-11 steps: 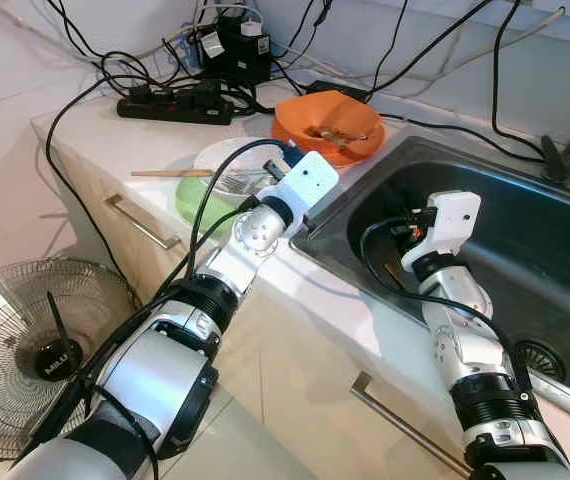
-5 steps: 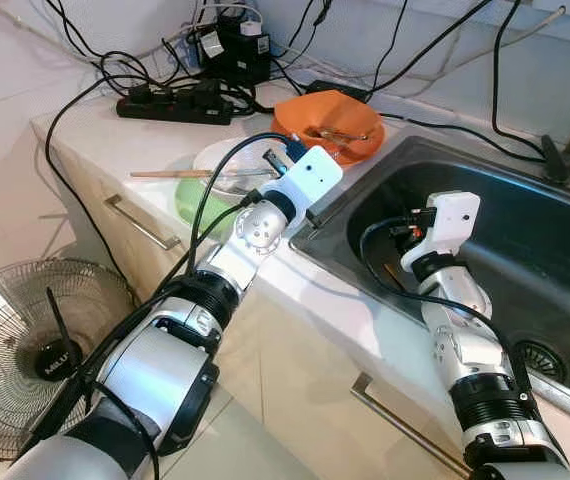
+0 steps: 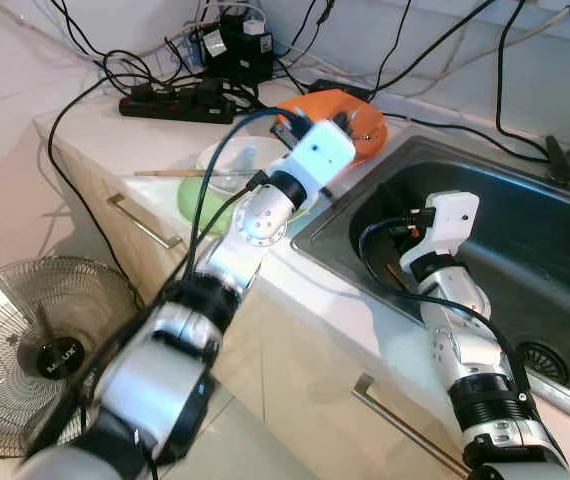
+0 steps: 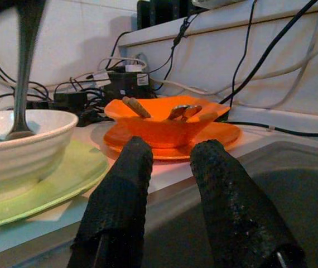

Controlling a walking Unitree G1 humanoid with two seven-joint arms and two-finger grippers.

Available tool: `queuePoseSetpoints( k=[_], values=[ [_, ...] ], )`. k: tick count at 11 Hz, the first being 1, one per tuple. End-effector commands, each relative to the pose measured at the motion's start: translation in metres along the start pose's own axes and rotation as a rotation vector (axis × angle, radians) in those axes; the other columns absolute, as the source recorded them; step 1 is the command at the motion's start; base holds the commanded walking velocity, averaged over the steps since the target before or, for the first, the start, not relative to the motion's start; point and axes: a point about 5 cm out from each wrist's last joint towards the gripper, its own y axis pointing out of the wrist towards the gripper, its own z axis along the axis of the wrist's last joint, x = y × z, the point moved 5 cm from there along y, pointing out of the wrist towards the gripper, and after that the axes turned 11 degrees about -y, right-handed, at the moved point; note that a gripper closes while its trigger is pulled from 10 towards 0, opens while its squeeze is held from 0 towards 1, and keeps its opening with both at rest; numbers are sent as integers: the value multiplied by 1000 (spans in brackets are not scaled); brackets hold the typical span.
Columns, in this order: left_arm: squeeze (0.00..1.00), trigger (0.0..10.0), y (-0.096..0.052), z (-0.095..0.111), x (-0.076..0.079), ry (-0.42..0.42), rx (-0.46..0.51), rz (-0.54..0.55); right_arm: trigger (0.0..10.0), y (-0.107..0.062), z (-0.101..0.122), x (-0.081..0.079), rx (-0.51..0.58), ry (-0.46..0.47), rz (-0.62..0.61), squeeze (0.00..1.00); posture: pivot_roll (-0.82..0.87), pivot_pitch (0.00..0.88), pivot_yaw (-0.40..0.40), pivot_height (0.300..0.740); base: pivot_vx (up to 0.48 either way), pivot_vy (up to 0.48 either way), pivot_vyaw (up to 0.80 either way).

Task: Kitchen organization

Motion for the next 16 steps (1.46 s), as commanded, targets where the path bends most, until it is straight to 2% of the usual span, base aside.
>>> queuePoseSetpoints(
  k=[1,3,5,7,8,9,10,11,13,14,16],
  values=[
    [0,10000,2,16,-2,-20,52,-1,10000,1,0,-1,-7,-4,7,0,172,0,9,740,0,0,0],
    [0,10000,-2,46,1,-63,171,-22,10000,2,0,-1,-7,-2,8,0,180,0,4,740,0,0,0],
    [0,10000,-7,50,4,-79,173,-34,10000,5,1,-3,-3,-1,14,0,183,0,1,740,0,0,0],
    [0,10000,-11,56,3,-33,183,-37,10000,6,2,-4,0,-3,19,0,190,0,-2,740,0,0,0],
    [0,10000,-12,67,5,-99,234,-53,10000,6,2,1,-2,-9,12,0,188,0,-1,740,0,0,0],
    [0,10000,-13,69,10,-157,242,-81,10000,6,3,5,3,-11,7,400,185,0,-1,740,0,0,0],
    [0,10000,-13,68,11,-213,245,-83,10000,5,4,10,5,-15,-1,1000,179,0,1,740,0,0,0],
    [0,10000,-14,64,12,-270,231,-79,10000,3,4,21,3,-31,-23,1000,179,0,3,740,0,0,0],
    [0,10000,-14,58,13,-283,204,-89,10000,2,8,38,5,-61,-32,1000,176,0,6,740,0,0,0],
    [0,10000,-14,55,14,-288,196,-94,10000,1,11,48,2,-87,-14,0,176,0,4,740,0,0,0],
    [0,10000,-15,49,16,-313,174,-106,10000,-2,14,44,5,-79,99,0,173,0,7,740,0,0,0]
  ],
)
